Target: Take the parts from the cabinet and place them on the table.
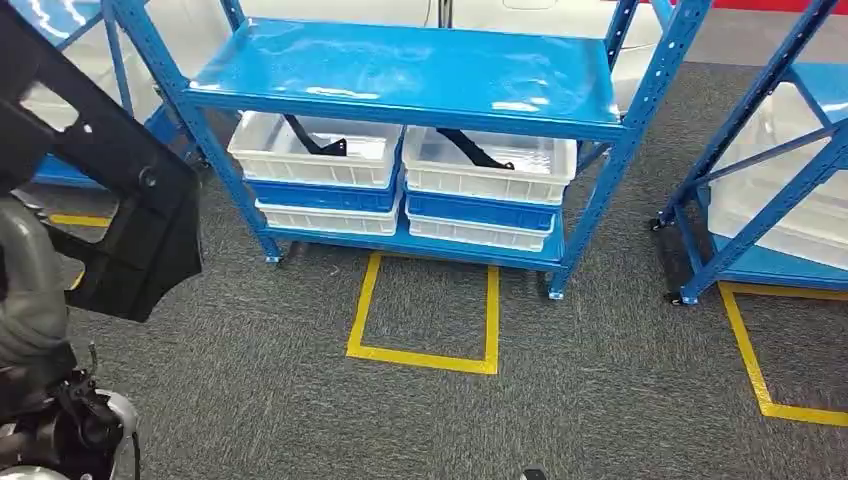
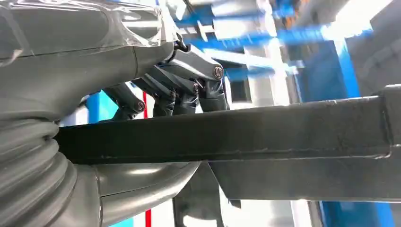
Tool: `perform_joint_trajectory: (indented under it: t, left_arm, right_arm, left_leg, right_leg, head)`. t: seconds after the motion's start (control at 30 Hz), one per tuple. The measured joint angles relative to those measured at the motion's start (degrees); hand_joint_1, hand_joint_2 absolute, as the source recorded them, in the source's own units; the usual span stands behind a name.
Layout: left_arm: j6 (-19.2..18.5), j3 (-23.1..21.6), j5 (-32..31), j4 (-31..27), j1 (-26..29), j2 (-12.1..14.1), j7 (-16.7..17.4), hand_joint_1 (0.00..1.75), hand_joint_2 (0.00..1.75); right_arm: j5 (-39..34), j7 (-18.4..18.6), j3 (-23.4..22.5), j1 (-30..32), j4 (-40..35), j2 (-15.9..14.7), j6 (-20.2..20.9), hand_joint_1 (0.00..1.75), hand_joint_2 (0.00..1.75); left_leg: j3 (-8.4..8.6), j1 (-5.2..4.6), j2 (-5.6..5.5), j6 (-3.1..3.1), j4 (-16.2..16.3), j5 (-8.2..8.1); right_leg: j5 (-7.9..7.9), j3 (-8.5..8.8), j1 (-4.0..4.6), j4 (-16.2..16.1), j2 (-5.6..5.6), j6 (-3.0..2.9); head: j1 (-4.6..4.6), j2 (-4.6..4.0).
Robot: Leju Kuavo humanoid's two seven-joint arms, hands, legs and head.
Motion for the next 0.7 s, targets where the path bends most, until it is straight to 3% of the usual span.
perform_joint_trajectory:
  t: [0.03, 0.07, 0.1, 0.13, 0.17, 0.2, 0.23, 0.27, 0.33, 0.37, 0.4, 0.43, 0.47, 0.5, 0.57, 0.6, 0.63, 0.7]
  left_arm:
    - [0.00, 0.68, 1.08, -0.04, 1.14, 0.02, 0.20, 1.75, 1.75]
    - [0.00, 1.25, 1.84, -0.13, 2.65, 0.09, 0.15, 1.75, 1.75]
    - [0.00, 1.92, 2.41, -0.35, 4.28, 0.15, 0.13, 1.75, 1.75]
    - [0.00, 2.51, 2.80, -0.52, 5.33, 0.35, 0.11, 1.75, 1.75]
    - [0.00, 3.13, 3.00, -0.85, 6.42, 0.50, -0.20, 1.75, 1.75]
    - [0.00, 3.96, 2.93, -1.36, 7.48, 0.63, -0.64, 1.75, 1.75]
    - [0.00, 4.84, 2.34, -1.95, 8.54, 0.70, -0.68, 1.75, 1.75]
    - [0.04, 5.75, 1.32, -2.71, 9.43, 0.83, -0.33, 1.75, 1.75]
    - [0.04, 7.43, -0.10, -4.33, 11.21, 1.31, 1.07, 1.75, 1.75]
    - [0.04, 8.05, -0.17, -4.99, 12.27, 1.44, 1.29, 1.75, 1.75]
    - [0.04, 8.88, 0.45, -5.60, 13.20, 1.55, 1.22, 1.75, 1.75]
    - [0.00, 9.75, 1.36, -5.95, 14.07, 1.55, 0.79, 1.75, 1.75]
    - [-0.02, 10.34, 2.33, -6.19, 14.37, 1.55, 0.06, 1.75, 1.75]
    - [-0.02, 10.89, 3.55, -6.23, 14.37, 1.55, -1.05, 1.75, 1.75]
    - [-0.02, 11.00, 4.70, -5.82, 14.23, 1.29, -3.68, 1.75, 1.75]
    - [-0.02, 10.95, 5.23, -5.12, 13.89, 0.99, -4.50, 1.75, 1.75]
    - [-0.02, 10.93, 5.75, -4.37, 13.52, 0.72, -4.85, 1.75, 1.75]
    - [-0.07, 10.89, 6.32, -3.39, 13.22, 0.35, -5.42, 1.75, 1.75]
  right_arm:
    - [0.24, 0.00, 0.02, 0.10, 0.02, 0.02, 0.00, 0.00, 0.00]
    - [0.37, 0.09, 0.04, 0.16, 0.00, 0.07, 0.00, 0.00, 0.00]
    - [0.54, 0.39, 0.09, 0.19, 0.02, 0.11, 0.00, 0.00, 0.00]
    - [0.76, 0.89, 0.13, 0.20, 0.02, 0.15, 0.00, 0.00, 0.00]
    - [1.22, 1.40, 0.24, 0.21, 0.02, 0.13, 0.00, 0.00, 0.00]
    - [1.38, 1.71, 0.48, 0.22, 0.02, 0.13, 0.00, 0.00, 0.00]
    - [1.75, 1.90, 0.72, 0.28, 0.02, 0.13, 0.00, 0.00, 0.00]
    - [2.09, 1.97, 0.96, 0.41, 0.02, 0.13, 0.00, 0.00, 0.00]
    - [3.15, 1.88, 1.25, 0.32, 0.02, 0.11, 0.00, 0.00, 0.00]
    - [3.50, 1.57, 1.53, 0.12, 0.02, 0.11, 0.00, 0.00, 0.00]
    - [3.63, 0.87, 1.82, 0.05, 0.02, 0.09, 0.00, 0.00, 0.00]
    - [3.69, 0.00, 1.99, -0.07, 0.02, -0.13, 0.00, 0.00, 0.00]
    - [3.69, -0.57, 2.03, -0.04, 0.02, -0.42, 0.00, 0.00, 0.00]
    - [3.41, -0.94, 2.16, -0.04, 0.02, -0.59, 0.00, 0.00, 0.00]
    - [2.71, -1.01, 2.36, -0.05, 0.02, -1.11, 0.00, 0.00, 0.00]
    - [2.30, -0.79, 2.36, -0.05, 0.02, -1.38, 0.00, 0.00, 0.00]
    - [2.10, -0.37, 2.36, -0.10, 0.02, -1.55, 0.00, 0.00, 0.00]
    - [1.66, 0.37, 2.38, -0.44, 0.02, -1.86, 0.00, 0.00, 0.00]
  left_leg:
    - [-0.06, -0.05, -0.46, 0.03, 0.03, 0.02]
    - [-0.05, -0.10, -0.80, 0.04, 0.03, 0.03]
    - [-0.05, -0.09, -1.35, 0.04, 0.09, 0.03]
    - [-0.04, -0.06, -1.89, 0.03, 0.20, 0.03]
    - [-0.03, 0.01, -2.67, -0.02, 0.43, 0.01]
    - [-0.05, 0.07, -3.24, -0.19, 0.77, -0.12]
    - [-0.23, 0.15, -3.83, -0.52, 1.17, -0.33]
    - [-0.95, -0.37, -4.37, -0.98, 1.96, -0.63]
    - [-1.75, 0.14, -5.51, -1.46, 2.24, -0.31]
    - [-1.85, 0.35, -6.16, -1.82, 2.03, -0.07]
    - [-2.02, 0.39, -6.86, -1.98, 2.23, -0.02]
    - [-2.47, 0.39, -5.48, -2.20, 3.17, -0.83]
    - [-3.84, 0.25, -3.14, -2.68, 6.11, -2.88]
    - [-5.93, 0.38, -1.98, -3.14, 10.93, -5.42]
    - [-10.10, 0.65, -1.21, -3.56, 20.30, -9.13]
    - [-10.77, 0.68, -1.16, -3.60, 21.98, -9.23]
    - [-9.85, 0.70, -1.05, -3.55, 20.48, -8.09]
    - [-4.11, 0.65, 0.07, -3.09, 10.11, -3.45]
  right_leg:
    - [-2.25, -2.46, -0.08, 5.50, 0.01, 0.10]
    - [-3.26, -4.21, -0.12, 9.33, 0.01, 0.16]
    - [-2.73, -4.81, -0.17, 10.39, 0.00, 0.22]
    - [-1.07, -3.88, -0.26, 8.37, 0.02, 0.21]
    - [1.56, -1.64, -0.38, 3.89, 0.22, 0.20]
    - [4.20, 0.95, -0.58, -1.57, 1.16, 0.19]
    - [6.20, 3.27, -0.97, -6.51, 3.61, 0.19]
    - [5.41, 4.08, -1.07, -8.39, 5.65, 0.29]
    - [5.35, 3.53, -0.83, -8.04, 4.37, 0.13]
    - [5.39, 3.54, -0.62, -8.02, 3.82, -0.14]
    - [5.65, 3.52, -0.95, -8.22, 2.97, -0.56]
    - [5.75, 3.59, -1.07, -8.34, 2.26, -0.74]
    - [5.80, 3.52, -1.08, -8.32, 1.58, -0.95]
    - [5.81, 3.39, -0.98, -8.31, 0.90, -1.11]
    - [5.82, 3.16, -0.82, -8.29, -0.65, -1.15]
    - [5.82, 3.16, -0.79, -8.29, -1.49, -1.15]
    - [5.82, 3.21, -0.78, -8.29, -2.31, -1.15]
    - [5.82, 3.30, -0.70, -8.30, -3.53, -1.13]
  head:
    - [0.02, 0.00]
    - [0.02, 0.00]
    - [0.04, 0.00]
    - [0.02, 0.00]
    - [0.02, 0.00]
    - [0.02, 0.00]
    - [0.04, 0.00]
    - [0.04, 0.00]
    - [-0.11, 0.00]
    - [-0.02, 0.00]
    - [-0.07, 0.00]
    - [-0.04, 0.00]
    - [-0.57, 0.00]
    - [-0.57, 0.00]
    - [-0.61, 0.00]
    - [-0.61, 0.00]
    - [-0.61, 0.00]
    - [-0.63, 0.00]
